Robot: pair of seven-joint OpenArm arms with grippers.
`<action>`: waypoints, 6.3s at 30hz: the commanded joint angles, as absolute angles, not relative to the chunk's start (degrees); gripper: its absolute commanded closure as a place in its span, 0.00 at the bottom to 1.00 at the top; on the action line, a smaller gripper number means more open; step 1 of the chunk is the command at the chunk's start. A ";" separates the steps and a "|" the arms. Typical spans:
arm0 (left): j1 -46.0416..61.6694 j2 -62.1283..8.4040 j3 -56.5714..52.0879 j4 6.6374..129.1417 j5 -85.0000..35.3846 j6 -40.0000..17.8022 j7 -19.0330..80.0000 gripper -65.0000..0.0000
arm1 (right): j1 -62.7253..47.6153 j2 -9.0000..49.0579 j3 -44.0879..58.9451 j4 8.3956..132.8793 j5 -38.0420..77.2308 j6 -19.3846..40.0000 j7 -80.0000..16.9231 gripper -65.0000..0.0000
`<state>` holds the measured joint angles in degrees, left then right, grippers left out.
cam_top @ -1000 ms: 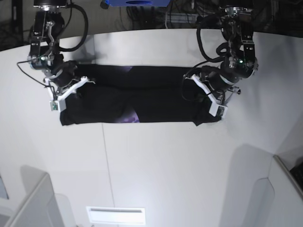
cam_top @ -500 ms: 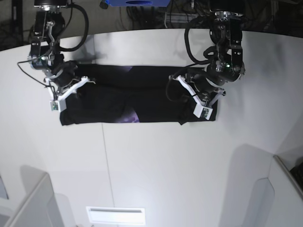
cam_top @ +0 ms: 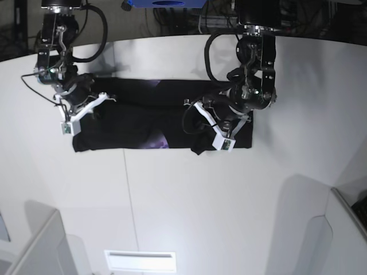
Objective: Fold the T-shirt properly
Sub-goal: 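Slide the left gripper along the strip toward the right gripper, then move the left gripper back to the strip end and grasp it, then lift the strip end with the right gripper and fold it toward the left gripper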
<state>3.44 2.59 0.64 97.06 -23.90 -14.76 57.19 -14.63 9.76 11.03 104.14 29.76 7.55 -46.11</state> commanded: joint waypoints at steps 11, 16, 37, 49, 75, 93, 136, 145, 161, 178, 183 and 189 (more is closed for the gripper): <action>2.77 2.86 5.41 96.92 -24.75 -10.42 56.04 1.00 | -13.76 10.33 11.38 104.84 30.29 7.69 -44.88 1.00; 1.27 2.86 5.49 96.04 -24.84 -10.33 56.13 1.00 | -13.76 10.33 11.38 104.84 30.29 7.69 -44.88 1.00; 1.19 4.70 6.37 94.37 -24.84 -10.51 56.13 0.48 | -13.67 10.33 11.38 104.84 30.29 7.69 -45.14 1.00; 0.48 4.79 15.25 99.65 -24.84 -10.42 56.22 0.27 | -13.58 10.33 16.22 105.27 30.55 7.69 -45.14 1.00; 10.59 -9.89 -17.10 96.40 -24.31 -10.68 45.76 1.00 | 0.48 10.59 29.93 85.41 30.37 20.62 -56.40 0.32; 7.34 -11.30 -5.49 87.43 -24.40 -10.68 40.31 1.00 | -1.98 8.22 25.19 84.79 30.55 21.14 -59.82 0.40; 0.22 -7.78 1.36 80.57 -24.75 -10.68 40.48 1.00 | -1.10 7.34 3.74 108.97 30.11 8.13 -60.88 1.00; 0.75 -7.96 1.36 80.57 -24.75 -10.68 40.48 1.00 | -2.15 2.15 1.01 111.78 30.11 8.04 -60.97 1.00; 2.24 -8.31 1.36 81.10 -24.75 -10.68 40.48 1.00 | -2.07 0.48 -12.26 109.14 30.11 2.24 -56.84 1.00; 3.74 -8.40 1.10 81.19 -24.75 -10.68 40.48 1.00 | 0.66 0.48 -25.19 98.68 30.37 -6.55 -47.60 1.00; 4.00 -9.19 1.27 81.27 -24.75 -10.68 40.48 1.00 | 2.33 -0.92 -27.82 98.07 30.46 -8.40 -47.60 1.00; 5.58 -10.15 0.66 84.35 -24.75 -10.59 40.48 1.00 | 3.56 -1.98 -27.91 94.55 30.20 -8.40 -47.43 1.00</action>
<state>5.23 -9.67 0.75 84.42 -26.79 -11.79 37.34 2.68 -1.72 -28.10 93.49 29.85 -8.51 -48.14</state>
